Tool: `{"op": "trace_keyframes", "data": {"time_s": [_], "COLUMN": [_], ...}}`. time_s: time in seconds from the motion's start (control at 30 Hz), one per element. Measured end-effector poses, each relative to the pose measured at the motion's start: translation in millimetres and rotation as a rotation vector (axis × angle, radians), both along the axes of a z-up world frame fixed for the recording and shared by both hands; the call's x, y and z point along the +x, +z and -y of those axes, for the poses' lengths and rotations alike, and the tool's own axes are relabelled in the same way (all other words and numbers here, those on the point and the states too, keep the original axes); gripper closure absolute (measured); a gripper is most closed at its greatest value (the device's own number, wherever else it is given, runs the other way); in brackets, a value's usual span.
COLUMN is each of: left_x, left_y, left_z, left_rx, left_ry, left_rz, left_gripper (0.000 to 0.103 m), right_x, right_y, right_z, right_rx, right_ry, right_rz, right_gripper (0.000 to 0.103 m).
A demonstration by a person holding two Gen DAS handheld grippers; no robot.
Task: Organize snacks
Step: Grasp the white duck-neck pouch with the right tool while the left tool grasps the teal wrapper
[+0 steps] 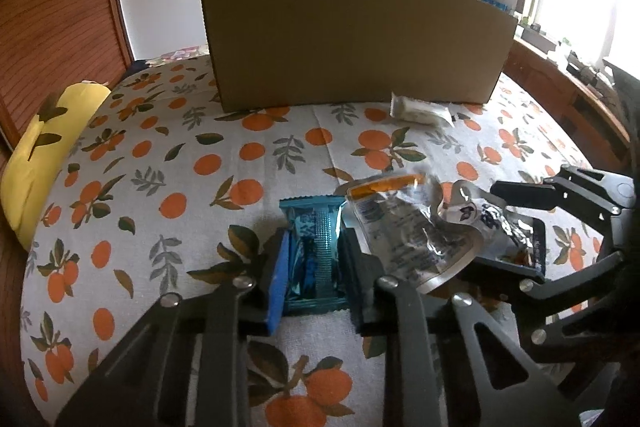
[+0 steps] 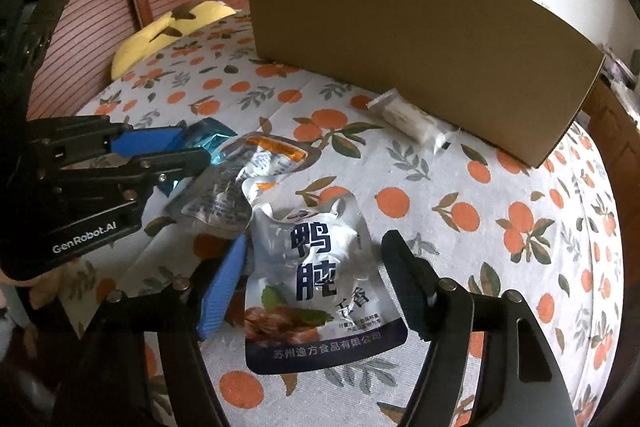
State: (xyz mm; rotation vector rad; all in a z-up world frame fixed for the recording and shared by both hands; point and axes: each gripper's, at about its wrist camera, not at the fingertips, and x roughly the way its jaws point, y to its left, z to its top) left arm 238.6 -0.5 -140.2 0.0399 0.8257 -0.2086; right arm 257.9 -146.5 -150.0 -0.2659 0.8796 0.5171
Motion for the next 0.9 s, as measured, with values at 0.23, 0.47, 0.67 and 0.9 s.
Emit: {"op": "trace_keyframes", "data": {"time_s": [0.23,0.47,0.67,0.9], "left_x": [-5.0,-9.1,-12.0,-11.1], "left_y": [5.4,11.6,23.9,36.1], "left_z": [-3.0,-4.9,0.1,5.7], "left_rx": [-0.019,-0.040,-0.030,-0.028], "left_ry": [-0.002,-0.002,-0.017,-0.035], "left_rz": [0.022,0.038,0.066,0.085], "left_gripper": [0.081,0.081,0.081,0.080], "right_x": [-3.9,-9.2,-15.1,-15.3], "right_y": [2.2,5.6,14.0,28.3], "right_z": [6.5,15.1,22.4,35.8], "right_rx": [0.016,0.072,0.097,0.133], "right_ry": [-0.007,-0.019,-0.028,-0.047], "right_rz": [0.003,-0.014,-0.001,0.019], "right_gripper": [0.043,0.044,0.044,0.044]}}
